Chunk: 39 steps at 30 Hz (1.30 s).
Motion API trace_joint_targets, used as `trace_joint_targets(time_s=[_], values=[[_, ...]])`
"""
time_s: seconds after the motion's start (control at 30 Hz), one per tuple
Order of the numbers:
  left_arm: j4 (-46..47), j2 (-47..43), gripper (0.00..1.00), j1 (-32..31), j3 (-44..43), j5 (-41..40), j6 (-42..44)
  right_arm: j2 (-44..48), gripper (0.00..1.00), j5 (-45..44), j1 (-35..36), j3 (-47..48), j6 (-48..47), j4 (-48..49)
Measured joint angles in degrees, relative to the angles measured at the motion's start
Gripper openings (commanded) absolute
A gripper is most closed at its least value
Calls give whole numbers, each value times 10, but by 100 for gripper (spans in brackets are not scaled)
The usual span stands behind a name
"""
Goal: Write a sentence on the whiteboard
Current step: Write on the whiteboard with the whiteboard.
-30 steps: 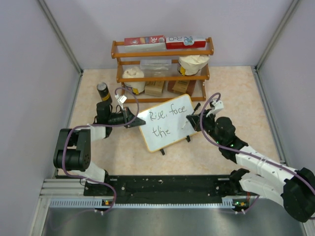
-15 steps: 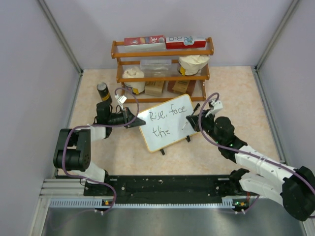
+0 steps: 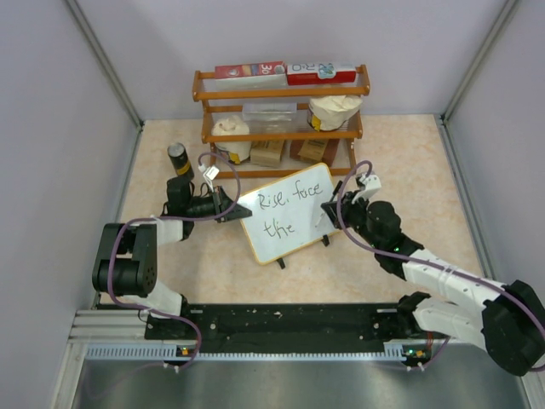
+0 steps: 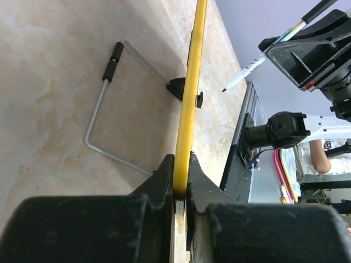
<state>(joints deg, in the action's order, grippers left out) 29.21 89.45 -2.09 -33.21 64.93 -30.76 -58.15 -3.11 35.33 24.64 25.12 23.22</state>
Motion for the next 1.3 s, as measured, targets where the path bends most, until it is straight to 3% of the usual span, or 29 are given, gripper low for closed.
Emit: trace_joint_targets(time_s=[0.43,0.87,1.3], values=[[0,0,0,0,0,0,0,-53,0,-19,10,19,-3,40],[3,0,0,0,2,1,-1,-125,0,-82,48,16,-21,189],[6,0,0,0,3,1,-3,-158,0,-102,51,16,-20,209]])
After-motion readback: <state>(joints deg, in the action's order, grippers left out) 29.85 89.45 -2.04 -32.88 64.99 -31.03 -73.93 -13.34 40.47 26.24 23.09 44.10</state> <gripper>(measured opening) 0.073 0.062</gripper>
